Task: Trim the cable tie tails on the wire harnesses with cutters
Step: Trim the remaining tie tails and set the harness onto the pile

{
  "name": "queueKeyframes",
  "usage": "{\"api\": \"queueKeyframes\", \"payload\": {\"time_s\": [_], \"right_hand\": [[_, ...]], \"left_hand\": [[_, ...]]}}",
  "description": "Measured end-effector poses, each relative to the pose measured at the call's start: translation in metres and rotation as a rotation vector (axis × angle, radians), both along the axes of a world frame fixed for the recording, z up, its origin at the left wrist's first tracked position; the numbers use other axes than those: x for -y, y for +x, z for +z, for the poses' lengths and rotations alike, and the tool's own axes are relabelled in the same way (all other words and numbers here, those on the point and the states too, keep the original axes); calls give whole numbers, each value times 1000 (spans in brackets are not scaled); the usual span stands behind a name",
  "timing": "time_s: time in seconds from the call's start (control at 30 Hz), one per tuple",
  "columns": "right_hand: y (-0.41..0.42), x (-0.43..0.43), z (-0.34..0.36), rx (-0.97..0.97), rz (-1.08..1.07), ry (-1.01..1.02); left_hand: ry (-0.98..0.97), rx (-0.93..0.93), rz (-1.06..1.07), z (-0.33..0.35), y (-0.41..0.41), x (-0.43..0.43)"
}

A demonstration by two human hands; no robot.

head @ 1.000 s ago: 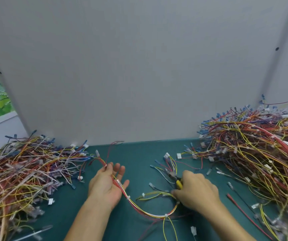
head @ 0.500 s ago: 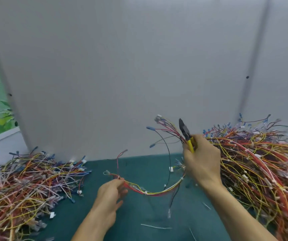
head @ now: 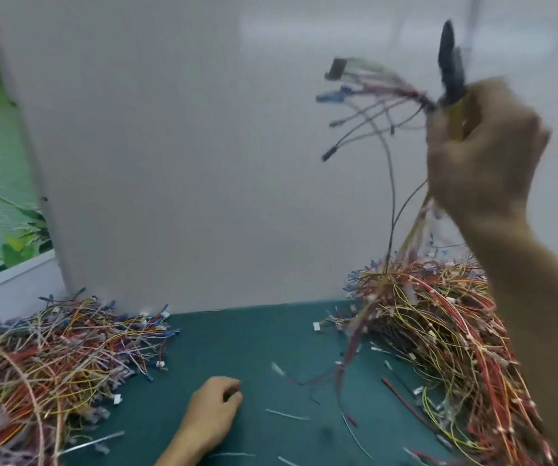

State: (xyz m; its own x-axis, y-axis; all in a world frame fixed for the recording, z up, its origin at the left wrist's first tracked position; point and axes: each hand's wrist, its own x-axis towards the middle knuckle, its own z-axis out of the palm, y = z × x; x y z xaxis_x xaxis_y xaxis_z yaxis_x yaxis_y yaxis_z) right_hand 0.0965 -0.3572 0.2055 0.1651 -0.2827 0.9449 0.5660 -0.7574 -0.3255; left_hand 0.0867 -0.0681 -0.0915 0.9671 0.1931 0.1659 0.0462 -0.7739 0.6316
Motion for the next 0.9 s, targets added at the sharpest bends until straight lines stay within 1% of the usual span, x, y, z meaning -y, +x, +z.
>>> {"api": "queueKeyframes", "payload": {"time_s": [0.07, 0.13, 0.2, 0.27, 0.33, 0.37, 0.43, 0.47, 0.5, 0.53, 0.6, 0.73, 0.77, 0.83, 0.9], "right_hand": [[-1, 13, 26, 92, -141, -70], [12, 23, 42, 123, -292, -178], [36, 31, 41, 117, -409, -343], [66, 37, 18, 51, -480, -541], [98, 50, -23, -75, -525, -715], [115, 61, -49, -177, -545, -788], [135, 79, -105, -573, -613, -943], [138, 85, -131, -759, -614, -981], [141, 91, -152, -872, -579, -990], [142, 93, -165, -927, -548, -988], [144, 94, -174, -926, -527, -974], [136, 83, -154, -937, -502, -916], [133, 77, -149, -898, -477, -879], [120, 58, -144, -714, -374, -758], [95, 28, -147, -616, -154, -618]], "left_hand": [[34, 27, -13, -6, -3, -1], [79, 52, -18, -12, -4, -1], [110, 57, -19, -16, -5, 0], [142, 68, -23, -20, -3, 0], [172, 82, -25, -25, -2, 0], [185, 88, -23, -26, -2, 0], [206, 107, -22, -31, 0, 0], [213, 114, -24, -33, 0, 0], [217, 120, -27, -34, 1, 0], [220, 125, -29, -35, 1, 0], [217, 142, -29, -37, 1, 1], [207, 158, -23, -38, -1, 1], [211, 158, -24, -37, -1, 1], [217, 153, -29, -36, -2, 2], [222, 143, -33, -35, -2, 3]]}}
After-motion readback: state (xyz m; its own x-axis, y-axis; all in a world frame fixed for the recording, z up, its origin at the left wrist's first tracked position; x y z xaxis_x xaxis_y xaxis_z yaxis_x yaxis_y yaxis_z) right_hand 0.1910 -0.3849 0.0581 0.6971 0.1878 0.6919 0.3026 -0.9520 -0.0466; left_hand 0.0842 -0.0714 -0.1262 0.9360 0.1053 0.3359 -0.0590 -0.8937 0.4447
